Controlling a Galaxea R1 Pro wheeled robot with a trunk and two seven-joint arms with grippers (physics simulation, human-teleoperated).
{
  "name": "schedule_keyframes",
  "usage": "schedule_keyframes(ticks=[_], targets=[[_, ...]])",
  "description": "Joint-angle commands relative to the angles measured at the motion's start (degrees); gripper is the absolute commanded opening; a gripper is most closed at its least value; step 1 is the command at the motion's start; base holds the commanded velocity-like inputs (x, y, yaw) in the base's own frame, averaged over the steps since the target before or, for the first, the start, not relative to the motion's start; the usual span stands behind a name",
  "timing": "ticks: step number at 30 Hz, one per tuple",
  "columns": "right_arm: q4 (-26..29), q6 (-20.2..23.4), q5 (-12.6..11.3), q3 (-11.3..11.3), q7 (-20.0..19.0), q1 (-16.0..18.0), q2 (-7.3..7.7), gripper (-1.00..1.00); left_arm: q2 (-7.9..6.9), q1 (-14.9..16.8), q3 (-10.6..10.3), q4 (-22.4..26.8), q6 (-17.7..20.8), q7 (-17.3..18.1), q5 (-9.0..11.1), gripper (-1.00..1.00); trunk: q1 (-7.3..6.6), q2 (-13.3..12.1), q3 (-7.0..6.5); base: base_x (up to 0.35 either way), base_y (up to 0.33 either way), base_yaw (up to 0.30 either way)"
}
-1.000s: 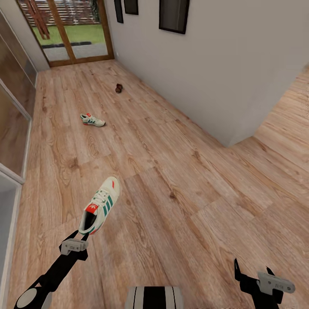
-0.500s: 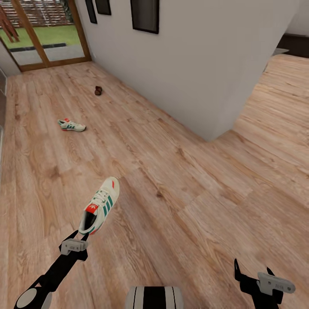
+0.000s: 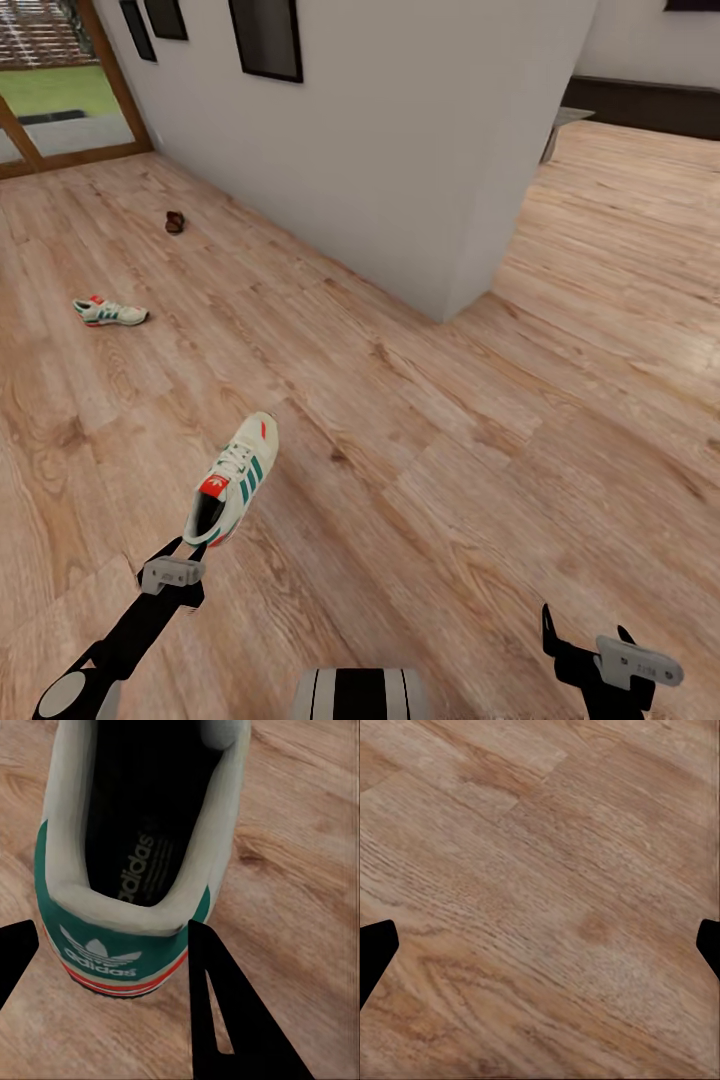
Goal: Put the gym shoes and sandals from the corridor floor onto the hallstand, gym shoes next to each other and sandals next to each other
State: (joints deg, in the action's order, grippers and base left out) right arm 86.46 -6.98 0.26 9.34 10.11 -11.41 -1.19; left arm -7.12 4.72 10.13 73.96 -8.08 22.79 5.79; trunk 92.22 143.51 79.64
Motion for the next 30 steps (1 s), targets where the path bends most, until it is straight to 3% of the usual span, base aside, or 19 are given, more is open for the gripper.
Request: schedule_keyframes(ticks=[1,16,30], targets=[[0.0,-0.1,0.0,0.0,0.1,0.0,-0.21,1.0,0.0,0.0,0.0,0.0,0.1,0.4,0.6,-1.0,-0.01,0.0,0.0,0.0,0.0,-0.285],[0.0,-0.2,0.1,0.1,0.1,0.0,-0.9,1.0,0.0,0.0,0.0,0.0,0.1,0.4,0.6,-1.0,-0.01,0.0,-0.57,0.0,0.0,-0.276],[0.0,-0.3,0.1,0.0,0.2,-0.1,-0.92,1.0,0.0,0.0,0.0,0.0,0.1,0.4,0.6,-1.0,-0.01,0.0,-1.6,0.0,0.0,-0.194]])
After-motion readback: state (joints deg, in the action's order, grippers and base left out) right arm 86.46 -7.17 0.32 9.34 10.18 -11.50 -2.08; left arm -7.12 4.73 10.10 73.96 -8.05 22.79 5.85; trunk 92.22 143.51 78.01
